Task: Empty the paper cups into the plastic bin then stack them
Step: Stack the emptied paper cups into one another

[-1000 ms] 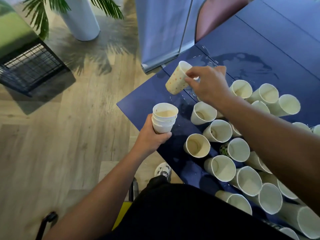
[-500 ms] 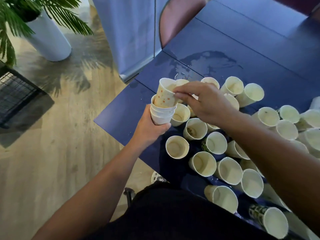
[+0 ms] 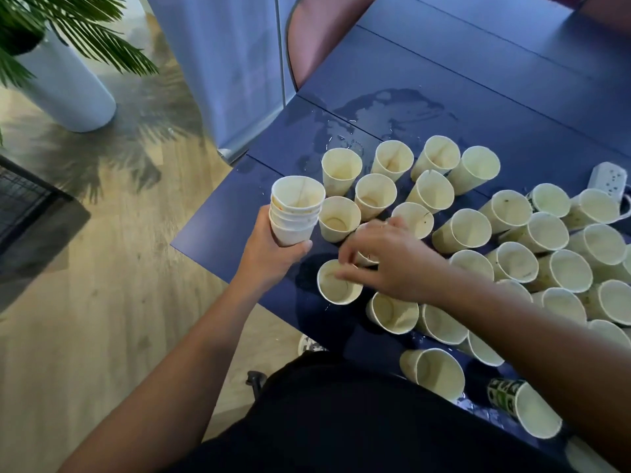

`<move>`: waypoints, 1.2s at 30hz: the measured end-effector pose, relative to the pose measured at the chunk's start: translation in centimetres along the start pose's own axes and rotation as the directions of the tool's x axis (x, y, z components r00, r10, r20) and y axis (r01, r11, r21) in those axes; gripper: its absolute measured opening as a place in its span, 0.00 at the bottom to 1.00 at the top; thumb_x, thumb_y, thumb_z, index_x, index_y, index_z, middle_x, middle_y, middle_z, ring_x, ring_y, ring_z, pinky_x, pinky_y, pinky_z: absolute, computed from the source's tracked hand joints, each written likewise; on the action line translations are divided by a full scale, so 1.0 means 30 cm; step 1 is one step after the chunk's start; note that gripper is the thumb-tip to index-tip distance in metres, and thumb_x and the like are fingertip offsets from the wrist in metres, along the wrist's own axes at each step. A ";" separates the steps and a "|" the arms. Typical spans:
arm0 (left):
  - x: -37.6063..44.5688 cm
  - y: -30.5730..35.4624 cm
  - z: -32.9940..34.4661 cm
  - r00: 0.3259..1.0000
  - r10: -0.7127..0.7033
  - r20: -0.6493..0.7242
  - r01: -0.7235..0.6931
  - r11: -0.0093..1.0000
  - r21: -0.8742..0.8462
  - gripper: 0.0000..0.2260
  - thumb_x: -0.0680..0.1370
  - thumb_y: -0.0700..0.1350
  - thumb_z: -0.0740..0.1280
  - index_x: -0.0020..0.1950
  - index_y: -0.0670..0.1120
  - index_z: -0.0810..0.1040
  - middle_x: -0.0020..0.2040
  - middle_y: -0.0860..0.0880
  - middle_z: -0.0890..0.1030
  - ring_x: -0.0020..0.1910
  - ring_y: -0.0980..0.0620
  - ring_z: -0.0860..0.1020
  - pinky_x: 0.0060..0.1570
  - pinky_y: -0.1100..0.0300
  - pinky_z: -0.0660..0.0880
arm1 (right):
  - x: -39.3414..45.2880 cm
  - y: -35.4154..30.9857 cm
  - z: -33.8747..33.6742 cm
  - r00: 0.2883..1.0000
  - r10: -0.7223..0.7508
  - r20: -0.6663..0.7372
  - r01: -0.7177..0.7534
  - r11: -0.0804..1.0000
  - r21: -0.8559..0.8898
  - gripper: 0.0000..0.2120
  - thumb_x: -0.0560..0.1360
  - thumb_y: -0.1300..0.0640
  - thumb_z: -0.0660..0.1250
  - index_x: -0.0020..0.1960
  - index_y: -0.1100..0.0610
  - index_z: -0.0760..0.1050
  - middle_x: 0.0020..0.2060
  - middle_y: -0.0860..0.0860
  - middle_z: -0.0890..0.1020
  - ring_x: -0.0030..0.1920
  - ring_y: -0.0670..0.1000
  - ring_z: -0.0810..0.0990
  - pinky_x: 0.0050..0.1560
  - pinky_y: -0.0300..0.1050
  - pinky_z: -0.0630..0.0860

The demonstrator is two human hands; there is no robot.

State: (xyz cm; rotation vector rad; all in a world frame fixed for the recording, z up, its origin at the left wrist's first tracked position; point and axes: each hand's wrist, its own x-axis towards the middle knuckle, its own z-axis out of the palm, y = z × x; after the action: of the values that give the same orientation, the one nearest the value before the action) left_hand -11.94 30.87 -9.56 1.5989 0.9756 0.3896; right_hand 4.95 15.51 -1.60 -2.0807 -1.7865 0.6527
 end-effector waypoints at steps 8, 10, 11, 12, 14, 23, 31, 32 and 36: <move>-0.041 -0.035 -0.027 1.000 -0.012 0.003 0.012 0.998 0.054 0.27 0.71 0.43 0.79 0.63 0.54 0.69 0.55 0.59 0.78 0.53 0.60 0.77 0.47 0.65 0.73 | -0.013 0.008 0.127 0.941 -0.080 0.328 0.200 0.916 -0.349 0.11 0.74 0.42 0.70 0.49 0.49 0.77 0.45 0.47 0.82 0.58 0.53 0.74 0.60 0.55 0.57; -0.045 -0.029 -0.031 1.000 -0.020 -0.003 0.020 0.998 0.067 0.27 0.71 0.43 0.79 0.63 0.54 0.69 0.54 0.60 0.77 0.51 0.63 0.76 0.43 0.70 0.72 | -0.015 0.012 0.140 0.950 -0.129 0.284 0.224 0.916 -0.332 0.05 0.74 0.49 0.68 0.44 0.50 0.78 0.41 0.49 0.82 0.52 0.54 0.78 0.59 0.55 0.58; -0.047 -0.028 -0.034 1.000 -0.026 -0.005 0.026 0.997 0.068 0.26 0.72 0.42 0.79 0.62 0.54 0.69 0.54 0.61 0.77 0.50 0.65 0.76 0.42 0.72 0.71 | -0.018 0.014 0.146 0.957 -0.152 0.248 0.228 0.922 -0.314 0.05 0.74 0.51 0.67 0.43 0.50 0.78 0.39 0.49 0.82 0.49 0.55 0.79 0.58 0.55 0.59; -0.049 -0.028 -0.038 0.999 -0.032 -0.007 0.032 0.997 0.069 0.26 0.72 0.42 0.79 0.62 0.54 0.69 0.53 0.60 0.77 0.49 0.67 0.76 0.40 0.74 0.71 | -0.020 0.017 0.147 0.962 -0.170 0.213 0.230 0.927 -0.296 0.06 0.75 0.50 0.65 0.42 0.50 0.79 0.38 0.48 0.82 0.46 0.55 0.79 0.58 0.55 0.60; -0.049 -0.032 -0.043 0.999 -0.036 -0.010 0.037 0.997 0.072 0.25 0.72 0.41 0.79 0.62 0.52 0.69 0.53 0.60 0.77 0.46 0.70 0.76 0.38 0.75 0.71 | -0.016 0.021 0.133 0.969 -0.202 0.140 0.232 0.940 -0.249 0.09 0.76 0.48 0.63 0.44 0.50 0.81 0.38 0.47 0.83 0.43 0.54 0.79 0.56 0.54 0.62; -0.051 -0.023 -0.032 1.000 -0.018 -0.004 0.018 0.997 0.079 0.24 0.72 0.40 0.78 0.62 0.51 0.69 0.52 0.59 0.76 0.46 0.67 0.76 0.37 0.76 0.71 | 0.043 -0.067 -0.183 0.851 -0.124 -0.511 0.178 0.982 0.059 0.06 0.73 0.62 0.71 0.49 0.58 0.85 0.40 0.49 0.84 0.40 0.45 0.77 0.47 0.45 0.74; -0.052 -0.024 0.005 0.999 -0.024 0.029 0.021 0.996 0.083 0.26 0.70 0.47 0.79 0.61 0.55 0.69 0.52 0.58 0.78 0.50 0.54 0.79 0.50 0.52 0.79 | 0.126 -0.098 -0.173 0.818 -0.228 -0.528 0.245 0.969 -0.038 0.07 0.76 0.60 0.71 0.53 0.58 0.85 0.45 0.49 0.86 0.46 0.50 0.79 0.52 0.44 0.74; -0.054 -0.020 0.008 1.000 -0.018 0.023 0.017 0.997 0.073 0.26 0.69 0.48 0.79 0.60 0.55 0.69 0.51 0.58 0.78 0.50 0.53 0.79 0.49 0.51 0.79 | 0.133 -0.097 -0.163 0.861 -0.223 -0.456 0.240 0.970 -0.022 0.08 0.77 0.58 0.70 0.54 0.57 0.85 0.46 0.48 0.86 0.47 0.49 0.78 0.53 0.45 0.73; -0.062 0.001 0.026 1.000 0.025 -0.018 -0.024 0.998 0.058 0.25 0.69 0.45 0.79 0.59 0.54 0.69 0.50 0.59 0.78 0.47 0.60 0.77 0.45 0.60 0.75 | 0.165 -0.107 -0.090 0.945 -0.159 -0.286 0.178 0.983 0.041 0.11 0.79 0.55 0.65 0.57 0.56 0.84 0.45 0.50 0.85 0.49 0.56 0.79 0.52 0.54 0.75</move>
State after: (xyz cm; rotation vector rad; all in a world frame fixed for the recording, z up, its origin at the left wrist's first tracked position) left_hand -12.50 28.95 -9.27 1.6639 0.9899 0.3969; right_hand 4.26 21.06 1.71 -1.8450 -1.7288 0.3431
